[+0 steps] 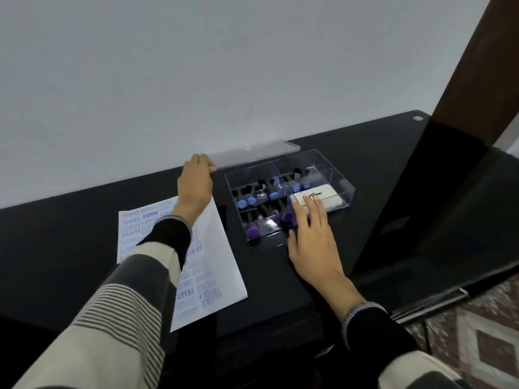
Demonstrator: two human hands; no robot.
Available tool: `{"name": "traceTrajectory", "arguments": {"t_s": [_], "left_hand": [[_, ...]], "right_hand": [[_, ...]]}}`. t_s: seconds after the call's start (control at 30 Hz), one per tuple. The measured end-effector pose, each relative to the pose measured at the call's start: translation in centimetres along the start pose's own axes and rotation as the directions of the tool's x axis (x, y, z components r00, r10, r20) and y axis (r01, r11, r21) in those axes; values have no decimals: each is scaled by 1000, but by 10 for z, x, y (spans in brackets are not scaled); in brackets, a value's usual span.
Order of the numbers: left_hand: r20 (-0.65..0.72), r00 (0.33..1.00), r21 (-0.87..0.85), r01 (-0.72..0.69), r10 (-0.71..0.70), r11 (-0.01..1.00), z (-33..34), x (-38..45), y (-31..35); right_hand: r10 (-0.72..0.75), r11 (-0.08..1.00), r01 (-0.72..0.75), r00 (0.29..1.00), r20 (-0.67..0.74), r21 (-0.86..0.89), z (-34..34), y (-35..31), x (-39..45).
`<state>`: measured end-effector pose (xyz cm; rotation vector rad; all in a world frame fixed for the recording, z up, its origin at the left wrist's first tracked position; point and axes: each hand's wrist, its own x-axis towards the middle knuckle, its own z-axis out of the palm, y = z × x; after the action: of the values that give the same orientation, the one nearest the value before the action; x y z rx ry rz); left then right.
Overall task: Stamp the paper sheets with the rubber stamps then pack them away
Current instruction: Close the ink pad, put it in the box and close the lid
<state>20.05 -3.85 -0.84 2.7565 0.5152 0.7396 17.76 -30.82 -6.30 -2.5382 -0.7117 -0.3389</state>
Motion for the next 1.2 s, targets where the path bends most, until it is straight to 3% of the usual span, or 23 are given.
{"name": "traceTrajectory", "arguments": {"t_s": [0.2,0.3,0.4,0.47,0.53,0.6,0.7,0.83,0.9,1.0,1.2], "left_hand": [[-130,990,-114,44,-59,992,-72,17,17],[-188,979,-208,44,-84,977,-87,-12,31],[-187,981,-296,-9,-49,955,-86,-51,42],[-211,978,-311,-72,6,948,-77,-78,53],[-230,973,-308,-104,32,946,-68,-100,68],[-215,977,-350,-74,-3,934,-59,-116,81],[-161,984,-406,9,-81,914,-48,-131,94],[-65,979,-568,124,-194,813,-31,-144,106],[-38,976,-560,156,-213,814,-23,-148,105],[-57,984,-433,128,-169,892,-16,-153,98],[-116,985,-468,60,-128,882,-18,-152,94]], "right_hand": [[-18,998,19,999,-28,53,-5,-1,-1],[70,952,-39,993,-94,302,-15,-1,0],[256,807,-133,957,-138,575,-39,-7,9],[428,649,-193,892,-144,736,-61,-12,24],[560,512,-241,822,-108,824,-80,-10,42],[586,465,-299,809,-37,833,-90,0,54],[557,548,-386,830,20,742,-94,17,56],[547,614,-396,837,-8,683,-88,33,51],[541,646,-402,841,-17,649,-83,40,47],[517,681,-413,856,2,605,-73,48,46],[467,749,-387,884,-15,538,-68,49,57]]}}
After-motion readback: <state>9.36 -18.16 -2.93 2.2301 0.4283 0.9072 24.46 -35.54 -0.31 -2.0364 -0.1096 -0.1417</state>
